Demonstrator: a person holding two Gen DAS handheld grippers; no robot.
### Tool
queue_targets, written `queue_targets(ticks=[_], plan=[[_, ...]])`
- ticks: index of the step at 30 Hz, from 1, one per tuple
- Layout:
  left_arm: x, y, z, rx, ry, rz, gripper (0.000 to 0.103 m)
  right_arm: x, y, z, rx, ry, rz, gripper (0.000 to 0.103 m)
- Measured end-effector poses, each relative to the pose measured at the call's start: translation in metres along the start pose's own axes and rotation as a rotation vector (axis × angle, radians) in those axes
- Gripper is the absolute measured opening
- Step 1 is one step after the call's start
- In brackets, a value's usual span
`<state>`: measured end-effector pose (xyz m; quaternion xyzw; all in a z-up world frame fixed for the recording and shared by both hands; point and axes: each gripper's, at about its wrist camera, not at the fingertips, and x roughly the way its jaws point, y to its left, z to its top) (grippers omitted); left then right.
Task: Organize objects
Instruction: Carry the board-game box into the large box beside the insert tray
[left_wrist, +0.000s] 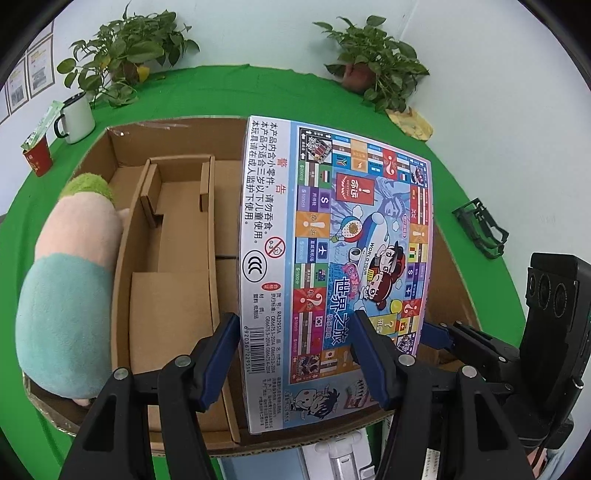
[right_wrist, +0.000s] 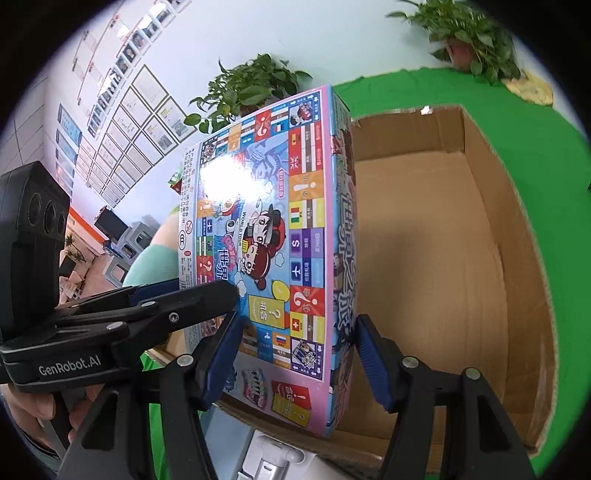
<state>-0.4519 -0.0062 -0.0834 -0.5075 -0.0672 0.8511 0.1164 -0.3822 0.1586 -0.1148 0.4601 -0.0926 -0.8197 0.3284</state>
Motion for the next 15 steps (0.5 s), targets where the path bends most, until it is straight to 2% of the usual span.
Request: queue_targets(ticks=[4, 11, 15], plan=[[0.021, 0.014, -0.006, -0.040, 0.061, -0.003, 0.057, 0.016, -0.011, -0.007, 0.042, 0.061, 0.018, 0.062], [0.019, 0.024, -0.012, -0.053, 0.062, -0.018, 0.057, 0.027, -0.018, -0.007, 0.060, 0.126, 0.052, 0.061], [0.003, 0.029, -0.018, -0.069, 0.041, -0.077, 0.059, 0.031, -0.020, -0.009, 0.063, 0.155, 0.044, 0.058]])
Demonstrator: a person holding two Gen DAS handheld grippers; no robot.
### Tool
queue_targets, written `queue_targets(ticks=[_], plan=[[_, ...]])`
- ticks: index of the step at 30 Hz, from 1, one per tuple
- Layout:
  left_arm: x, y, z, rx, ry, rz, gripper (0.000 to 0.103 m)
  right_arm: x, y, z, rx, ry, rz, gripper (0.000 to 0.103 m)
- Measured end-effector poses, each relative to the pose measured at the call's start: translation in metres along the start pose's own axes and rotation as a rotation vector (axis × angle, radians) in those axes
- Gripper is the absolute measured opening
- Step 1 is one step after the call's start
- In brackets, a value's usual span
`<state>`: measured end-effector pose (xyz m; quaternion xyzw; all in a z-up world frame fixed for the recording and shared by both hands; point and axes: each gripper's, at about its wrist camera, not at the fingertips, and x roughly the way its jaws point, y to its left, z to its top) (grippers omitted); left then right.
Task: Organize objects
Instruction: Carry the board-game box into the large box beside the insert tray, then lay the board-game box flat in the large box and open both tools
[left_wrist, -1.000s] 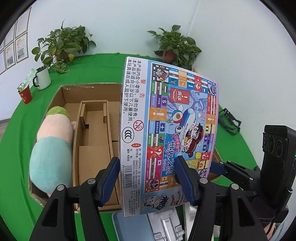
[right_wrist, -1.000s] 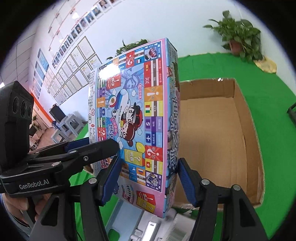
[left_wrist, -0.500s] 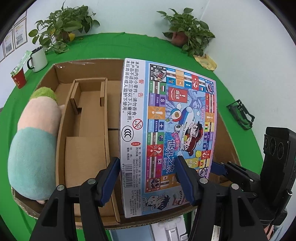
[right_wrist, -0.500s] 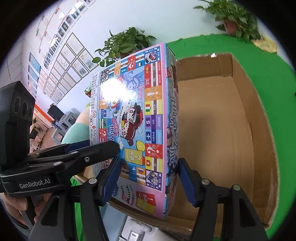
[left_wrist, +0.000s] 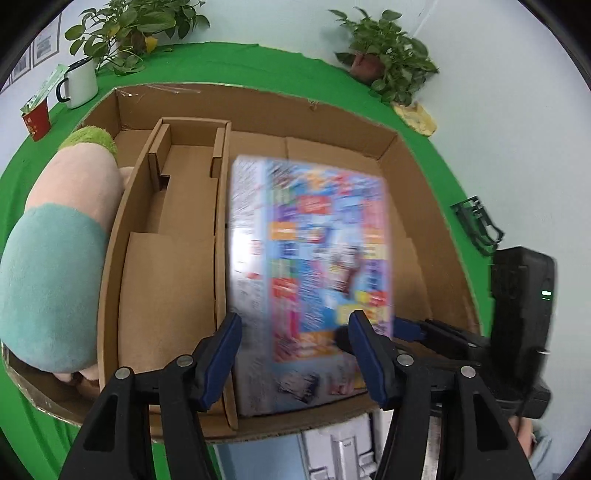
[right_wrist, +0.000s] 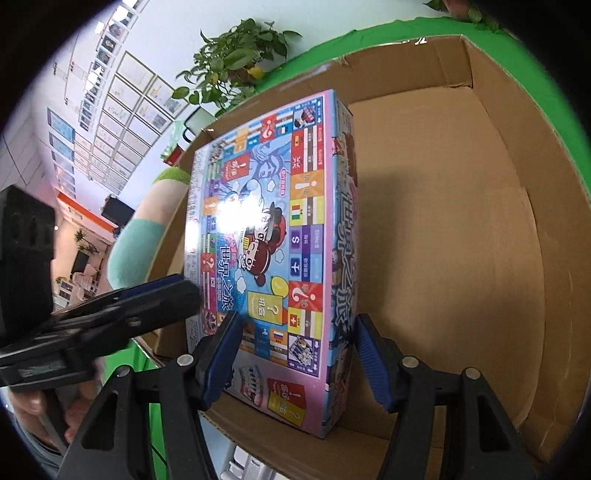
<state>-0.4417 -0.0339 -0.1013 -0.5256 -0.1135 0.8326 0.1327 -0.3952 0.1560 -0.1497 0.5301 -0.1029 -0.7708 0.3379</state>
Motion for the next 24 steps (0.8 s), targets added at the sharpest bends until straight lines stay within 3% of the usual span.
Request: queue_targets(ticks=[4, 7, 10, 12, 13, 14, 18, 24], plan=[[-0.023, 0.002, -0.011, 0.033, -0.050, -0.014, 0.059, 0.009, 0.002, 0.001, -0.012, 0.054, -0.019, 0.058], [-0.034, 0.014, -0.020, 0.047, -0.074, 0.046, 0.059, 0.005, 0.000, 0.002, -0.012, 0.050, -0.011, 0.058], [-0.031, 0.032, -0.030, 0.039, -0.056, 0.103, 0.059, -0.004, -0.004, 0.006, -0.005, 0.031, -0.035, 0.058], [-0.025, 0.039, -0.037, 0.034, -0.028, 0.100, 0.059, -0.006, -0.006, 0.009, -0.004, 0.021, -0.047, 0.057], [-0.025, 0.044, -0.043, 0.040, -0.033, 0.096, 0.059, -0.005, -0.006, 0.009, -0.004, 0.021, -0.053, 0.052], [-0.026, 0.045, -0.046, 0.046, -0.040, 0.100, 0.059, -0.002, -0.007, 0.011, -0.011, 0.029, -0.055, 0.039], [-0.029, 0.042, -0.049, 0.047, -0.062, 0.096, 0.060, 0.001, -0.001, 0.008, -0.040, 0.027, -0.094, 0.039], [-0.044, 0.039, -0.053, 0.056, -0.098, 0.084, 0.060, -0.002, -0.003, 0.008, -0.027, 0.032, -0.079, 0.044]])
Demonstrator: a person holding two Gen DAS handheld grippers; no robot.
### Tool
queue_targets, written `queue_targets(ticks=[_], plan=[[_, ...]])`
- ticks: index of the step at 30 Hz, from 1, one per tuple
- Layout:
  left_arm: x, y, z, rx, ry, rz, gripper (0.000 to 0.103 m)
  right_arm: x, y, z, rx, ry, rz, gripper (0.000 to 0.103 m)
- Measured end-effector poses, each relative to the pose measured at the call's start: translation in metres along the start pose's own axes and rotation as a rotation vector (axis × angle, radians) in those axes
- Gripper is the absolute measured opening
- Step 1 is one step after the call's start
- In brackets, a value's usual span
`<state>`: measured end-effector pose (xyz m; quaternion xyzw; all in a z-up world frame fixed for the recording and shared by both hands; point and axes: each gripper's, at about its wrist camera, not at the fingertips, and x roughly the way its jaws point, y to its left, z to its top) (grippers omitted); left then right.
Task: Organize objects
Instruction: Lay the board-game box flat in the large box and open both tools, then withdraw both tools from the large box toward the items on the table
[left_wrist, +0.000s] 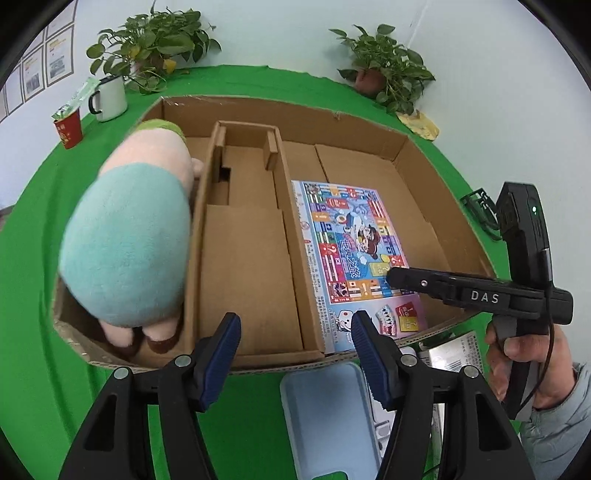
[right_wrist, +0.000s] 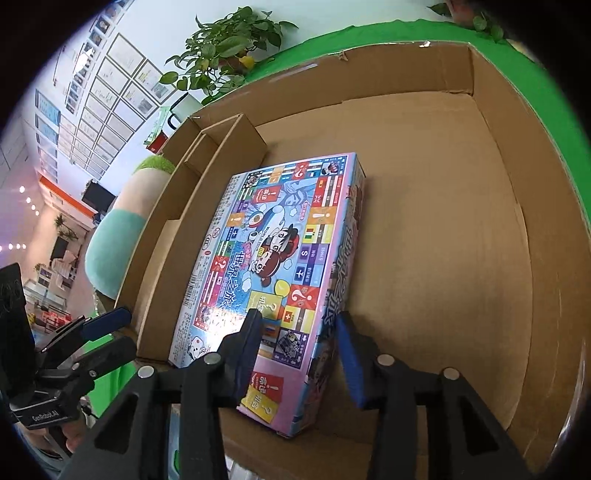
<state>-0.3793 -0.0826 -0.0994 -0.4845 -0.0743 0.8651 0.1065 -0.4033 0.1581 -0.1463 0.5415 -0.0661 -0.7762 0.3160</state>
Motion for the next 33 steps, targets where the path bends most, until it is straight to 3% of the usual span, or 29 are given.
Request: queue_targets(ticks=[2, 4, 7, 11, 15, 17, 21, 23, 24, 25, 26, 28, 29, 33], plan=[[-0.018, 0.004, -0.002, 0.016, -0.042, 0.030, 0.060, -0.010, 0.002, -0.002, -0.009, -0.030, -0.055, 0.073], [-0.038, 0.010, -0.005, 0.032, -0.095, 0.056, 0.061, -0.034, 0.006, -0.011, -0.036, -0.115, -0.112, 0.086], [-0.068, 0.030, -0.010, 0.023, -0.171, 0.125, 0.062, -0.069, 0.012, -0.030, -0.094, -0.223, -0.242, 0.088], [-0.088, 0.072, -0.015, -0.070, -0.202, 0.175, 0.062, -0.100, -0.002, -0.045, -0.087, -0.316, -0.368, 0.092], [-0.088, 0.119, -0.019, -0.186, -0.193, 0.195, 0.058, -0.101, -0.033, -0.046, -0.006, -0.283, -0.403, 0.092], [-0.079, 0.137, -0.021, -0.226, -0.148, 0.196, 0.042, -0.097, -0.039, -0.048, 0.012, -0.260, -0.410, 0.092], [-0.066, 0.151, -0.024, -0.232, -0.102, 0.147, 0.034, -0.094, -0.049, -0.054, 0.033, -0.244, -0.394, 0.091], [-0.064, 0.148, -0.021, -0.211, -0.087, 0.117, 0.016, -0.092, -0.047, -0.052, 0.030, -0.245, -0.407, 0.087], [-0.063, 0.145, -0.020, -0.206, -0.083, 0.109, 0.014, -0.092, -0.047, -0.051, 0.026, -0.244, -0.414, 0.083], [-0.063, 0.140, -0.020, -0.182, -0.077, 0.140, 0.013, -0.091, -0.047, -0.050, 0.022, -0.242, -0.421, 0.071], [-0.062, 0.136, -0.020, -0.165, -0.075, 0.156, 0.011, -0.090, -0.047, -0.050, 0.023, -0.238, -0.424, 0.066], [-0.062, 0.128, -0.024, -0.150, -0.070, 0.171, 0.010, -0.089, -0.048, -0.049, 0.034, -0.239, -0.438, 0.062], [-0.062, 0.124, -0.026, -0.144, -0.068, 0.173, 0.010, -0.089, -0.047, -0.049, 0.031, -0.243, -0.450, 0.052], [-0.063, 0.109, -0.029, -0.095, -0.060, 0.213, 0.010, -0.089, -0.048, -0.049, 0.020, -0.257, -0.471, 0.039]])
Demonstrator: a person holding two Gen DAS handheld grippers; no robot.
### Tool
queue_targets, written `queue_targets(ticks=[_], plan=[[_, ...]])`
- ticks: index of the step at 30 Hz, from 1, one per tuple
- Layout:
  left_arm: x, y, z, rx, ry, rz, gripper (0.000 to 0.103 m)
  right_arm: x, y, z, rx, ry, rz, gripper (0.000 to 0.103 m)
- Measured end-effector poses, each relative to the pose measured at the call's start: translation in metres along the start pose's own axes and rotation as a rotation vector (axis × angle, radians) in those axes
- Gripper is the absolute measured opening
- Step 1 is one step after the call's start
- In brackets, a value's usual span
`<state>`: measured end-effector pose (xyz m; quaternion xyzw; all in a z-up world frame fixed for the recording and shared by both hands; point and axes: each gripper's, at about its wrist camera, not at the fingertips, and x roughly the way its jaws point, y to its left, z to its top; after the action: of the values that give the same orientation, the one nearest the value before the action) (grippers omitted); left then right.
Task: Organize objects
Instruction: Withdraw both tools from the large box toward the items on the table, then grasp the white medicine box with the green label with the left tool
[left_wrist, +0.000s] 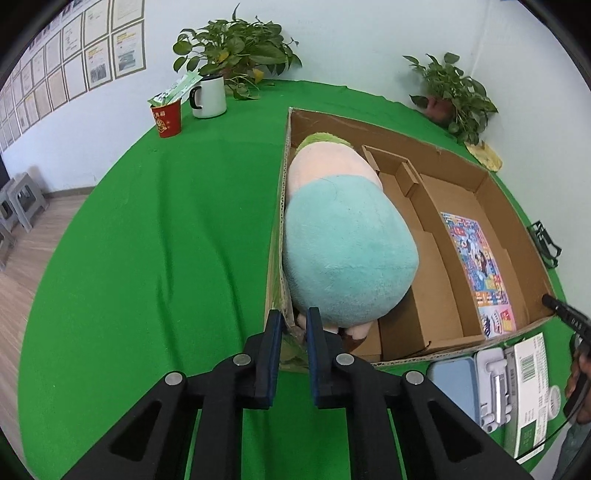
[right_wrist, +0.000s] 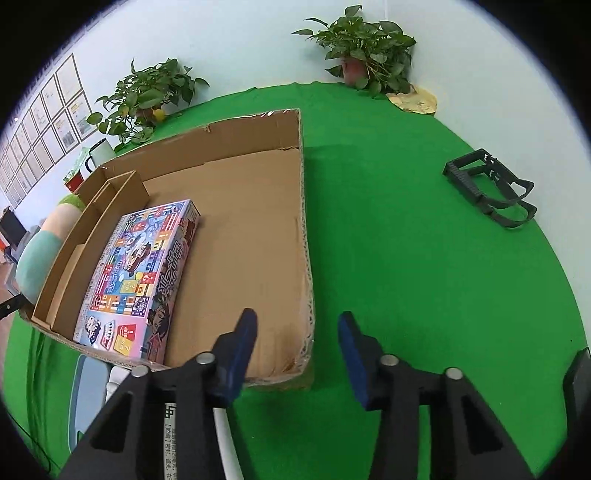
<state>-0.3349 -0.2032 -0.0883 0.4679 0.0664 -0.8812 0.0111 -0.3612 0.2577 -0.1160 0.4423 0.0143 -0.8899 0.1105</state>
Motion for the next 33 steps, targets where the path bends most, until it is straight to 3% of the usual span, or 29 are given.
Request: queue_targets(ticks=[4, 6, 7, 8, 10, 11, 15, 18, 26, 33], plan=[[-0.008, -0.012, -0.004, 0.028, -0.037, 0.056, 0.016, -0.006, -0.001, -0.001, -0.015, -0.018, 0.027, 0.039], [-0.022, -0.022, -0.010, 0.061, -0.082, 0.098, 0.031, -0.014, -0.001, -0.003, -0.018, -0.030, 0.039, 0.058], [-0.030, -0.027, -0.013, 0.073, -0.105, 0.104, 0.053, -0.024, 0.000, -0.006, -0.018, -0.049, 0.053, 0.083], [-0.040, -0.034, -0.018, 0.079, -0.133, 0.108, 0.077, -0.033, 0.001, -0.010, -0.020, -0.069, 0.066, 0.092], [-0.065, -0.049, -0.029, 0.081, -0.211, 0.081, 0.095, -0.055, 0.009, -0.023, -0.040, -0.092, 0.092, 0.093], [-0.075, -0.056, -0.034, 0.083, -0.230, 0.056, 0.100, -0.062, 0.014, -0.030, -0.059, -0.086, 0.107, 0.100], [-0.092, -0.092, -0.054, 0.102, -0.205, -0.093, 0.102, -0.089, 0.039, -0.068, -0.110, -0.056, 0.192, 0.103], [-0.089, -0.122, -0.068, 0.098, -0.121, -0.226, 0.102, -0.106, 0.059, -0.092, -0.171, -0.065, 0.213, 0.103], [-0.093, -0.188, -0.117, 0.190, -0.142, -0.322, 0.102, -0.131, 0.095, -0.153, -0.309, -0.132, 0.221, 0.103], [-0.079, -0.195, -0.140, 0.152, -0.089, -0.369, 0.102, -0.117, 0.105, -0.174, -0.322, -0.128, 0.138, 0.102]])
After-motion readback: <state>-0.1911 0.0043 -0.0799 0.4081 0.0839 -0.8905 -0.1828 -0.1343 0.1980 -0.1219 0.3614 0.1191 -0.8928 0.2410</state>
